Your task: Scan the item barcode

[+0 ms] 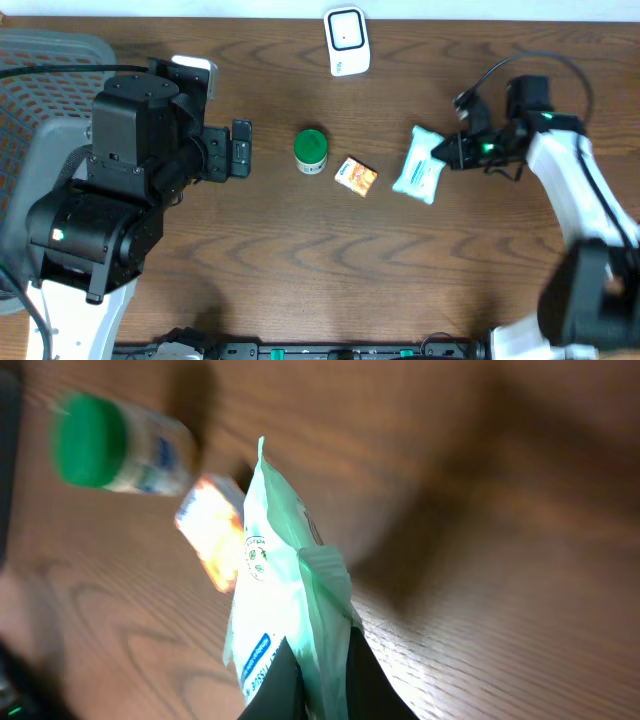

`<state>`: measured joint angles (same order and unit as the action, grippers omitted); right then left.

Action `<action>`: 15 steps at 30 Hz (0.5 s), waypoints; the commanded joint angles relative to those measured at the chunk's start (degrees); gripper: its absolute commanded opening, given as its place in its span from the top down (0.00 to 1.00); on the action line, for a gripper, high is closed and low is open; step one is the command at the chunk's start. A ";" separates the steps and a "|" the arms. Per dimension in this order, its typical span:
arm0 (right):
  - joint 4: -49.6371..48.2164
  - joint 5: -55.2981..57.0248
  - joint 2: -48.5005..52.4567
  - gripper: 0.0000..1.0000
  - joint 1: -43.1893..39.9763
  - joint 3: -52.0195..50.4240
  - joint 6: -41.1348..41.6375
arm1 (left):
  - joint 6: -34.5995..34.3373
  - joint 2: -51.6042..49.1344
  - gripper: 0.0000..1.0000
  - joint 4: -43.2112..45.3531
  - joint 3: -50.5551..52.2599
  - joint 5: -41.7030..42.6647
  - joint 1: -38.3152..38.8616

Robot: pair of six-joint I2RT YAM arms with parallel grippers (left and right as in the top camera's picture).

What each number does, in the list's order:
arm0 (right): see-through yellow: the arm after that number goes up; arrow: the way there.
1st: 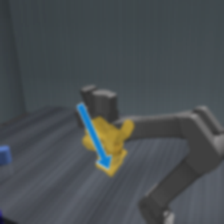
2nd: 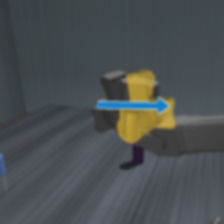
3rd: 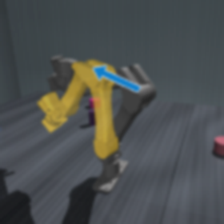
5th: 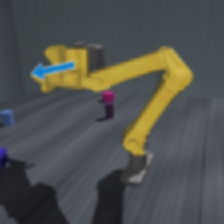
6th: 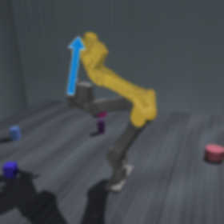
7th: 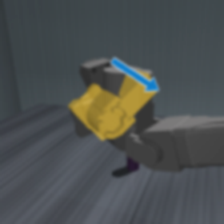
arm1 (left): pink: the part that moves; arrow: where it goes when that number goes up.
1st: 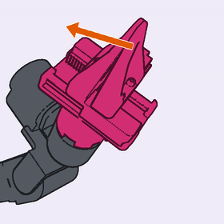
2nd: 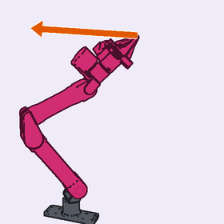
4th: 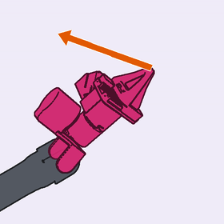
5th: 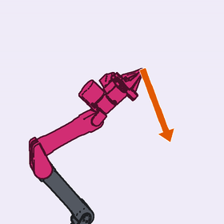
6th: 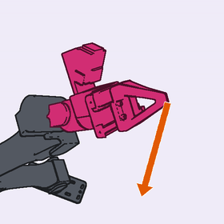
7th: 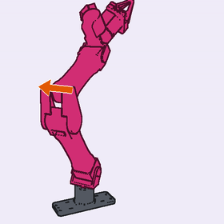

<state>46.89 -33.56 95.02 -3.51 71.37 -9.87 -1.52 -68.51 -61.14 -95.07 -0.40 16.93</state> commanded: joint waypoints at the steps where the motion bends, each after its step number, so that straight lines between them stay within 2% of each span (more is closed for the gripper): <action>1: 0.26 12.87 -9.81 0.99 3.89 0.28 3.48 | -0.28 0.02 0.02 0.02 0.24 -0.72 -0.26; 5: -0.09 34.69 -15.52 0.99 12.22 0.28 9.40 | -0.28 0.02 0.02 0.02 0.24 -0.72 -0.26; 10: -0.35 66.88 -14.53 0.99 27.19 -0.22 13.38 | -0.28 0.02 0.02 0.02 0.24 -0.72 -0.26; 15: 1.55 83.41 -7.96 0.99 38.73 -1.29 15.45 | -0.28 0.02 0.02 0.02 0.24 -0.72 -0.26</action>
<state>47.55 30.74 83.57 30.59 71.29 2.13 -1.52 -68.51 -61.12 -95.07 -0.40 16.93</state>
